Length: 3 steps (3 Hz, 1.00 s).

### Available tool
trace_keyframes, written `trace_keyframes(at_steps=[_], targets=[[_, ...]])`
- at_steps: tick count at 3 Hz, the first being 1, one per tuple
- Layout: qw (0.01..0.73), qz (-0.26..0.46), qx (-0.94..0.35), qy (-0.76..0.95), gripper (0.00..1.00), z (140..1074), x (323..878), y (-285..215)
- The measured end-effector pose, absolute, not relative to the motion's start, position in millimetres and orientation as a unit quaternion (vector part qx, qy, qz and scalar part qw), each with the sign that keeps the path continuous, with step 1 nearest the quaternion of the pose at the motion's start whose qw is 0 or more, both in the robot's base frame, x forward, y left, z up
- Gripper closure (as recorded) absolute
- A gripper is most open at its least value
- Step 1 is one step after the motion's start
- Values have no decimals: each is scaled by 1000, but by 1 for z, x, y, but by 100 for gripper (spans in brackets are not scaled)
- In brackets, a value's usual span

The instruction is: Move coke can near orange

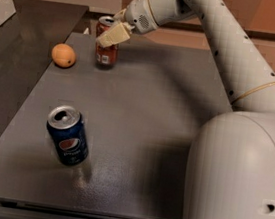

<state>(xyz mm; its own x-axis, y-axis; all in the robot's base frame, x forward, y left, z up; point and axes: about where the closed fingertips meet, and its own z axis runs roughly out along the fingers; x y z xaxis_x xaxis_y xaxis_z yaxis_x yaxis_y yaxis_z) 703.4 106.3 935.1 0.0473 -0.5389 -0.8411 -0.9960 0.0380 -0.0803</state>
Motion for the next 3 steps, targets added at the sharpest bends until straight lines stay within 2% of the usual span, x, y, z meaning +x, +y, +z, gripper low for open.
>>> trace_keyframes(at_steps=[3], targets=[[345,300,-664,592,100,927,690,144]])
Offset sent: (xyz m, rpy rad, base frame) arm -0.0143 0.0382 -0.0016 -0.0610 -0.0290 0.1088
